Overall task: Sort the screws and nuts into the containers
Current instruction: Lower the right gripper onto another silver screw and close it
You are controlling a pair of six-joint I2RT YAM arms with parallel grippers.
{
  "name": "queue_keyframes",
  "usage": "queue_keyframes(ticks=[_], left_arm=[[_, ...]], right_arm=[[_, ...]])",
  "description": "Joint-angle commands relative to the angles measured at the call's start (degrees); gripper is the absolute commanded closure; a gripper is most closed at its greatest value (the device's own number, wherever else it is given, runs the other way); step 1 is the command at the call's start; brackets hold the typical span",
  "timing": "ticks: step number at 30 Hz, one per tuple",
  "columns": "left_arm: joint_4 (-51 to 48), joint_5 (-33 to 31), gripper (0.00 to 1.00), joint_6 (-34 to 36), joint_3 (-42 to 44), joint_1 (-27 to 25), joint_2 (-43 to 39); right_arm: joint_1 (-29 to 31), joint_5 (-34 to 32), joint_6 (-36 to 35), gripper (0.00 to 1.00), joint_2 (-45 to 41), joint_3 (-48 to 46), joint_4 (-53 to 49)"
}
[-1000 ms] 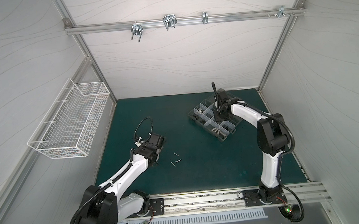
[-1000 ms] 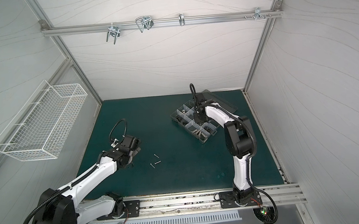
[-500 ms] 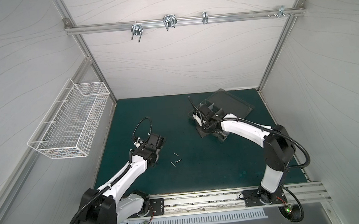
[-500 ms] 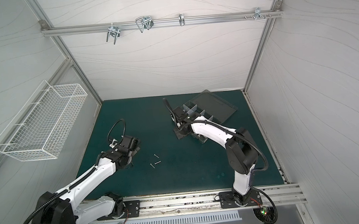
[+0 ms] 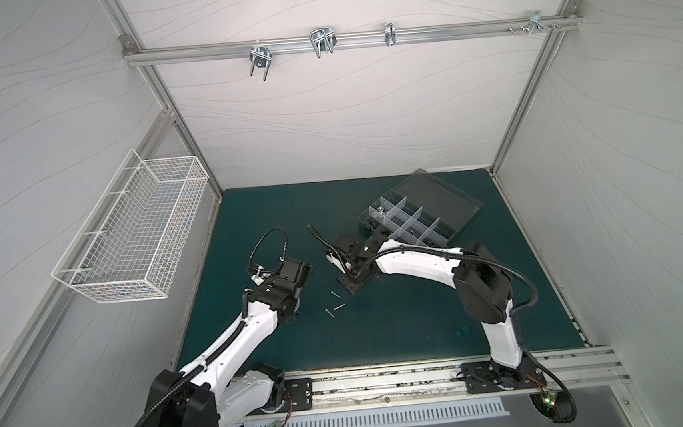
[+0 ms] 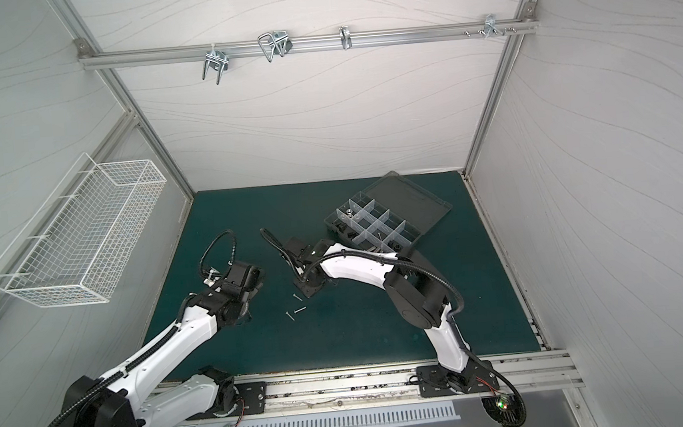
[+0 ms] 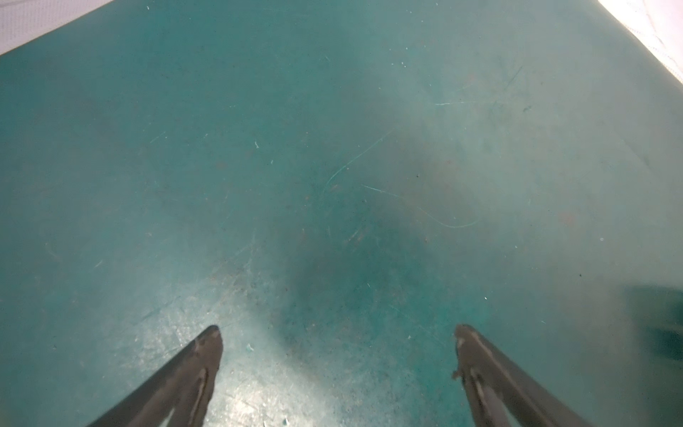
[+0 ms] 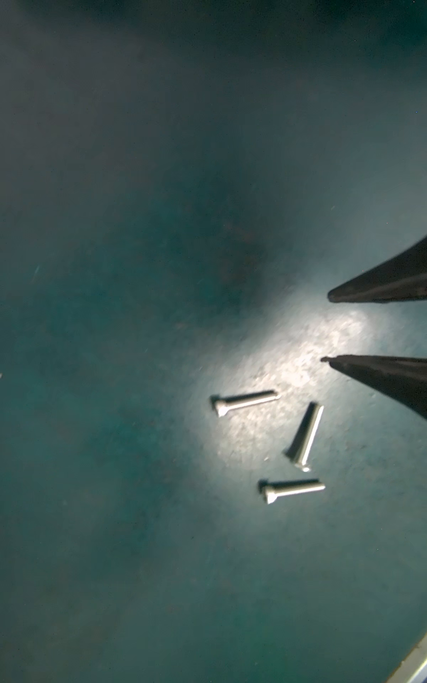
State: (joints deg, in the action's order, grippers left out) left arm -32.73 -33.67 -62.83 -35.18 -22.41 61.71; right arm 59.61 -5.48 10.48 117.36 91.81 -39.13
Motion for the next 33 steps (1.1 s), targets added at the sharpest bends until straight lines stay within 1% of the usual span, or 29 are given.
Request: queue_keyframes(ticks=[1, 9, 27, 29, 33], left_arm=[[-0.85, -1.73, 0.01, -1.34, 0.02, 0.18, -0.7], [-0.76, -1.79, 0.01, -1.57, 0.15, 0.18, -0.67], [-0.76, -2.01, 0.01, -1.33, -0.15, 0.23, -0.63], [-0.79, -2.03, 0.01, -1.33, -0.16, 0.18, -0.63], [-0.67, -2.1, 0.01, -1.22, -0.2, 0.27, -0.52]], right_arm=[[1.16, 0.9, -1.2, 0.72, 2.49, 2.87, -2.07], [2.83, 1.34, -2.62, 0.71, 7.2, 7.36, -3.84], [3.75, 1.93, -4.35, 0.69, 13.45, 12.17, -6.08], [3.75, 1.75, -4.37, 0.7, 14.1, 12.42, -6.4], [3.64, 1.4, -4.2, 0.77, 15.08, 12.48, -6.83]])
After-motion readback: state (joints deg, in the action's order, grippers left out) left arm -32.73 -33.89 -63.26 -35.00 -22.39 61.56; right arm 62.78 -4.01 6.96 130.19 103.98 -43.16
